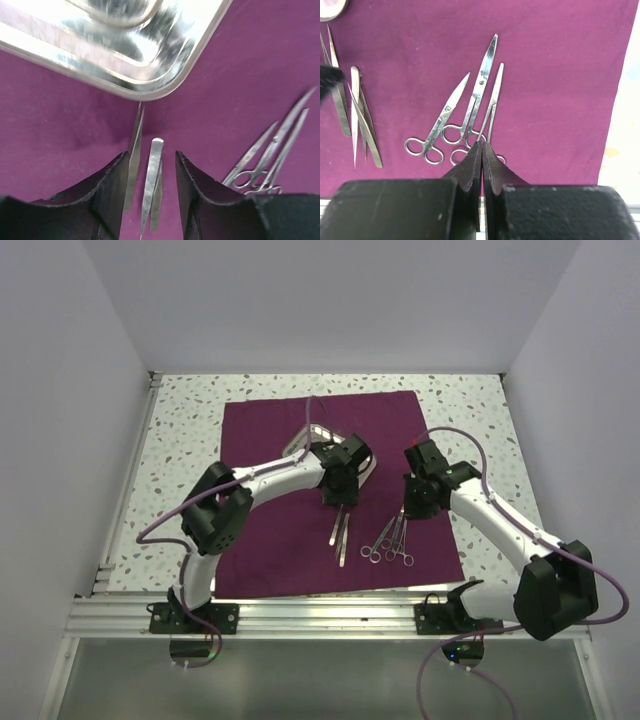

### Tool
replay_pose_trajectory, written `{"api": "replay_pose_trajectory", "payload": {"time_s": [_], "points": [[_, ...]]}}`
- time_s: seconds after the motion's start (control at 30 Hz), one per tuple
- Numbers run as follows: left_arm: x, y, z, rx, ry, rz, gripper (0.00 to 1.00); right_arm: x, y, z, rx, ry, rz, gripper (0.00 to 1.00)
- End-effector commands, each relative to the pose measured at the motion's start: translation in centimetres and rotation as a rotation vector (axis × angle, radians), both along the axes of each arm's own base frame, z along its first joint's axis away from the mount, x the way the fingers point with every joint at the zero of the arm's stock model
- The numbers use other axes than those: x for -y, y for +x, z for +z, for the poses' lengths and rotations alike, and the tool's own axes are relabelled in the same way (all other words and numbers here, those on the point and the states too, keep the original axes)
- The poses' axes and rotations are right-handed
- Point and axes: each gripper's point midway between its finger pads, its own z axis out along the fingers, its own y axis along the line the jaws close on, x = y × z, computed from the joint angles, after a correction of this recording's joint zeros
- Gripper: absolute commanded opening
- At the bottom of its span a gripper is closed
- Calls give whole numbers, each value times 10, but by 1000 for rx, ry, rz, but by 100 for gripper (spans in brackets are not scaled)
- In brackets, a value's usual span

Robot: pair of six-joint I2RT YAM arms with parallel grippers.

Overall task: Open and lay out the surgical kit
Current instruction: Place the medical item in the surgical kit, then pick up the medical item from the container.

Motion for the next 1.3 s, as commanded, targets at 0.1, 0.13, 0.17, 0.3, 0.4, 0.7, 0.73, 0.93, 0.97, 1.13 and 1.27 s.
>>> {"api": "replay_pose_trajectory", "payload": {"time_s": [0.1,0.13,0.17,0.3,0.4,0.7,0.73,0.93,0.97,1.13,1.27], "points": [[-8,74,63,205,21,-9,45,11,-3,11,52,-24,-35,0],[-9,90,70,238,22,1,45,12,-4,12,54,-25,-37,0],[-22,106,71,247,36,25,45,13,-6,12,53,-27,-37,0],[-46,157,65,283,77,45,45,16,-10,14,59,-27,-41,0],[-61,194,59,320,105,63,45,14,-11,16,54,-15,-47,0],[-58,264,26,440,101,18,47,9,-18,9,-9,1,-38,0],[-55,270,28,460,95,21,47,9,-19,9,-15,-2,-35,0],[-49,283,7,475,92,8,48,10,-18,6,-39,-23,-19,0],[-50,283,5,472,98,9,48,11,-17,6,-40,-30,-15,0],[-66,277,-21,428,196,1,44,11,-8,6,-38,-55,-7,0],[-81,264,-43,363,272,-14,37,8,0,5,-27,-50,-4,0]]}}
